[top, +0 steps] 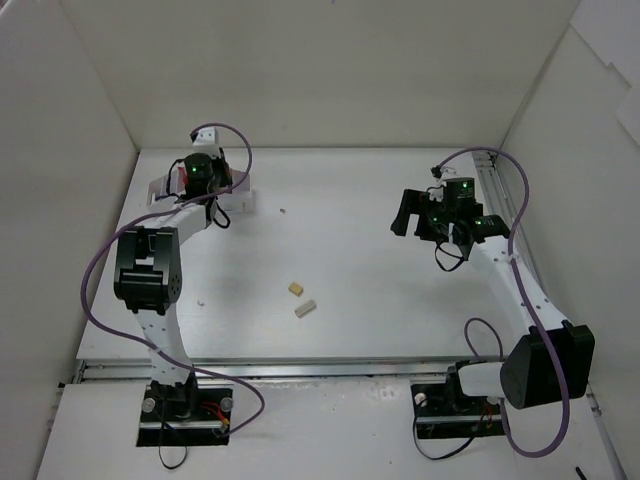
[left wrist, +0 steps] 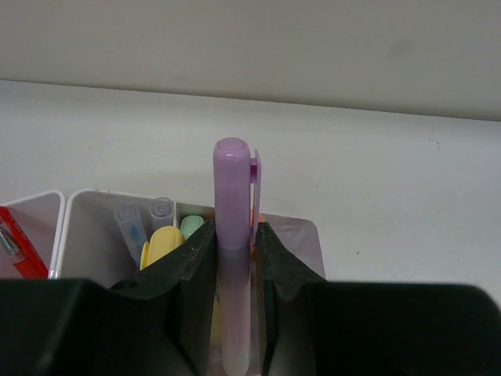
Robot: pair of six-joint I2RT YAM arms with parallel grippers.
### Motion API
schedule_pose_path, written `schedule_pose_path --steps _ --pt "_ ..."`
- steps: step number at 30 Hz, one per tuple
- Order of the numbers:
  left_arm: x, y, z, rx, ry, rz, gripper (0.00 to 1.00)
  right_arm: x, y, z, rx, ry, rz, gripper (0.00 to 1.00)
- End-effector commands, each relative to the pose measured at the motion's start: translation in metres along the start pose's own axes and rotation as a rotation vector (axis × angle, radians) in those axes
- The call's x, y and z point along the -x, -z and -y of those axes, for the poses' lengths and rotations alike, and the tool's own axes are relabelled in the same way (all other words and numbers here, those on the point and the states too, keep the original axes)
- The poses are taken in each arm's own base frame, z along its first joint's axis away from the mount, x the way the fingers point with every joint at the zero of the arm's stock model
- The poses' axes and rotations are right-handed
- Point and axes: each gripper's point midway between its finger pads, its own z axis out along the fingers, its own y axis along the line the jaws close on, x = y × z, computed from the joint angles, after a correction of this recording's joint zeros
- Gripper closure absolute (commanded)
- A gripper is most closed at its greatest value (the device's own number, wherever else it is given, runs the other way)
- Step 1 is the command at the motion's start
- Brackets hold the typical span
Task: Sort the stationery into containers
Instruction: Place the pen in the storage box, then pick up the stationery from the center of the board.
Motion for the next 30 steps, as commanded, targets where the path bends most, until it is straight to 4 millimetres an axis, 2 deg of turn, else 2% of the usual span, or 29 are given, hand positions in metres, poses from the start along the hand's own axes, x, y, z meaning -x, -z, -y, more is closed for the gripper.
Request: schedule_pose_path --steps 1,8,9,11,14,15,19,20,22,24,26,29,30 --pt "0.054 0.001 -0.004 0.026 0.037 0.186 1.0 0.015 -0.001 -0.006 0.052 0.02 0.061 0.02" --pt "0.037 0.0 -0.008 0.048 0.097 0.156 0.9 0.019 0.003 -0.004 0.064 0.016 0.088 0.02" --pt "0.037 0.003 -0.007 0.045 0.111 0.166 0.83 0.019 0.003 -0.004 0.068 0.014 0.089 0.02" --pt "0.038 0.006 -0.007 0.042 0.118 0.177 0.78 0.02 0.005 -0.006 0.078 0.018 0.092 0.02" --pt "0.041 0.012 -0.006 0.038 0.122 0.183 0.66 0.018 0.006 -0.008 0.089 0.022 0.092 0.02" --pt "0.045 0.015 0.001 0.021 0.121 0.189 0.62 0.019 0.007 -0.007 0.088 0.021 0.096 0.02" --pt "0.057 0.027 0.002 0.022 0.113 0.215 0.56 0.019 0.011 -0.013 0.115 0.036 0.101 0.02" --pt "0.067 0.031 0.004 0.013 0.112 0.237 0.53 0.019 0.012 -0.013 0.119 0.037 0.103 0.02" --pt "0.071 0.037 0.01 0.0 0.11 0.242 0.47 0.019 0.014 -0.014 0.122 0.043 0.105 0.02" --pt "0.083 0.047 0.015 -0.022 0.103 0.257 0.32 0.019 0.017 -0.016 0.135 0.051 0.111 0.02" --pt "0.092 0.059 0.03 -0.068 0.082 0.254 0.22 0.019 0.019 -0.018 0.143 0.059 0.116 0.02" --pt "0.098 0.073 0.043 -0.111 0.05 0.201 0.01 0.017 0.023 -0.021 0.15 0.065 0.123 0.02" --pt "0.1 0.076 0.051 -0.13 0.046 0.185 0.0 0.017 0.025 -0.022 0.153 0.07 0.126 0.02"
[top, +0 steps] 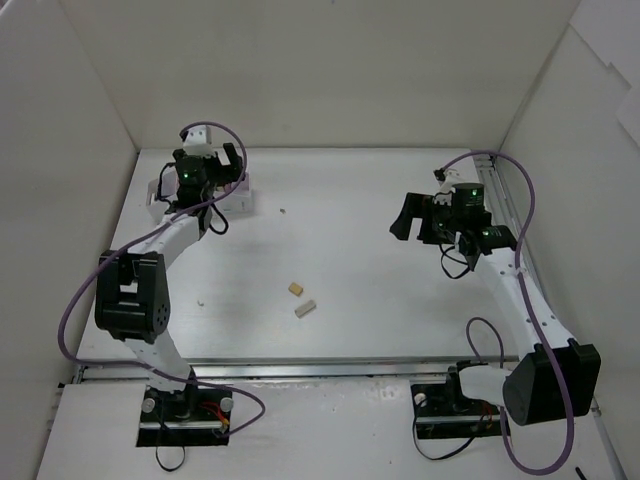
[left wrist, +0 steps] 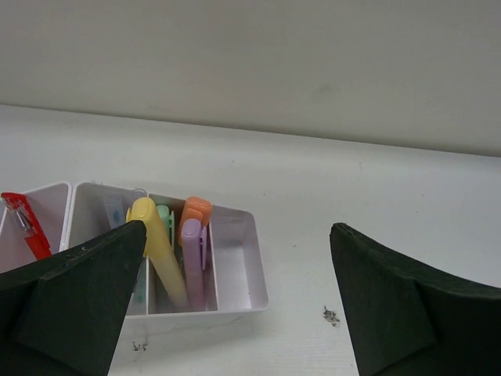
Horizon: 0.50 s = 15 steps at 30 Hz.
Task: Sort the stationery into containers
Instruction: Pick up the stationery from the center of the board.
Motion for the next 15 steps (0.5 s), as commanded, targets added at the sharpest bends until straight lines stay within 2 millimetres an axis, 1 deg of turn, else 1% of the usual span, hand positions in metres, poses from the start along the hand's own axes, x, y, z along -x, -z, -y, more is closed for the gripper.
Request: schedule_pose_path --steps 1,2,4,5,6,7,8,9,10,11,12,13,14,15 --pt "0.062 0.024 0.035 -0.092 -0.022 0.064 0.0 0.017 0.012 -0.014 0.051 0.047 0.084 0.02" --pt "0.056 0.034 0.042 -0.109 -0.022 0.004 0.01 0.014 0.013 -0.016 0.053 0.048 0.083 0.02" --pt "0.054 0.046 0.042 -0.101 -0.006 -0.043 0.0 0.009 0.013 -0.016 0.056 0.042 0.074 0.02" --pt "0.049 0.059 0.05 -0.121 0.002 -0.096 0.01 0.01 0.015 -0.017 0.057 0.042 0.081 0.02" --pt "0.045 0.065 0.053 -0.131 0.014 -0.129 0.01 0.004 0.014 -0.016 0.058 0.039 0.07 0.02" --pt "0.034 0.076 0.054 -0.131 0.036 -0.195 0.0 0.003 0.015 -0.018 0.06 0.039 0.073 0.02" --pt "0.034 0.086 0.064 -0.167 0.042 -0.218 0.01 0.004 0.019 -0.018 0.059 0.034 0.084 0.02" --pt "0.028 0.091 0.069 -0.173 0.048 -0.241 0.0 -0.001 0.019 -0.016 0.054 0.025 0.078 0.02" --pt "0.017 0.099 0.071 -0.16 0.073 -0.293 0.01 -0.003 0.019 -0.014 0.04 0.015 0.08 0.02" --pt "0.003 0.112 0.071 -0.149 0.078 -0.362 0.0 -0.004 0.023 -0.014 0.038 0.014 0.093 0.02" --pt "-0.01 0.119 0.072 -0.144 0.084 -0.407 0.0 -0.012 0.021 -0.01 0.027 0.005 0.08 0.02" --pt "-0.021 0.126 0.079 -0.143 0.087 -0.444 0.01 -0.014 0.022 -0.008 0.018 -0.003 0.081 0.02" --pt "-0.033 0.136 0.077 -0.113 0.107 -0.493 0.0 -0.015 0.026 -0.008 0.015 -0.003 0.094 0.02" --pt "-0.05 0.144 0.079 -0.111 0.109 -0.545 0.01 -0.023 0.025 -0.006 0.007 -0.011 0.084 0.02"
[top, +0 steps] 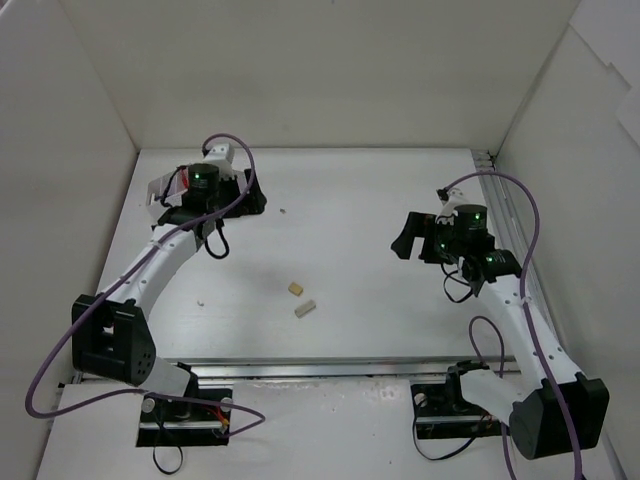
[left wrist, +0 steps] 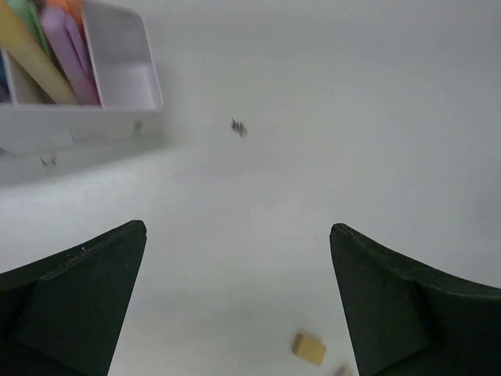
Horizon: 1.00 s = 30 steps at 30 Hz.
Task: Sort the stationery into containers
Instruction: Pick up the stationery from the center of the board.
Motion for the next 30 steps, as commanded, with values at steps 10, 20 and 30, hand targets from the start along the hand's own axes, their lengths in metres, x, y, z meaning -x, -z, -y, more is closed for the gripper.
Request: schedule_pose_path --steps 10,20,30 --pt "-0.157 0.032 0.067 0.005 0.061 -0.419 0.01 -0.018 0.01 0.015 -0.071 -0.064 0.064 0.02" --pt "-0.216 0.017 0.082 0.108 0.096 -0.556 0.04 -0.029 0.019 0.028 -0.139 -0.07 0.073 0.02" --pt "-0.251 0.017 0.092 0.178 0.076 -0.663 0.31 -0.033 0.023 0.043 -0.219 -0.059 0.067 0.02"
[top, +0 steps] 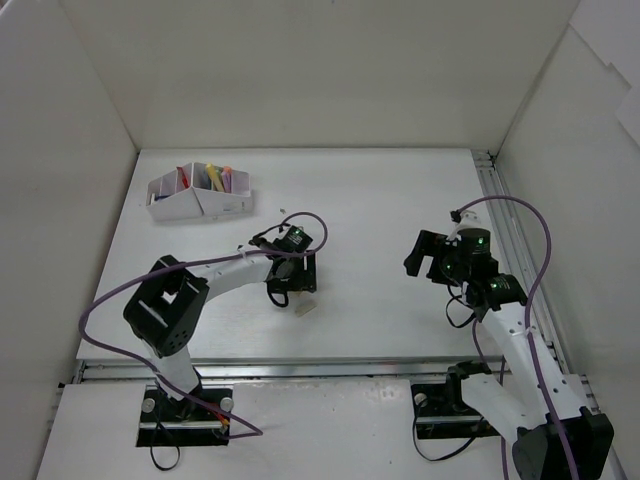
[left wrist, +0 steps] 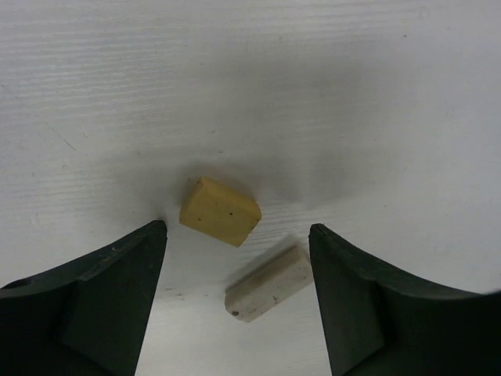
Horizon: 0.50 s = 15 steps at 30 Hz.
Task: Sort the stationery into containers
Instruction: Pick up the stationery from the center of the board.
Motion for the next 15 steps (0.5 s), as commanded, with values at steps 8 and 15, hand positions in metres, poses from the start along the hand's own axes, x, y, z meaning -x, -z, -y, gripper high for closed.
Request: schedule_pose_path --steps 8,15 --pt "-0.001 0.008 -0.002 0.121 0.005 0.025 0.57 0.008 0.003 0.015 -0.075 0.012 0.042 0.02" --pt "0.008 0.002 -0.003 0.169 -0.013 0.054 0.54 0.008 0.003 0.015 -0.072 0.016 0.043 0.02"
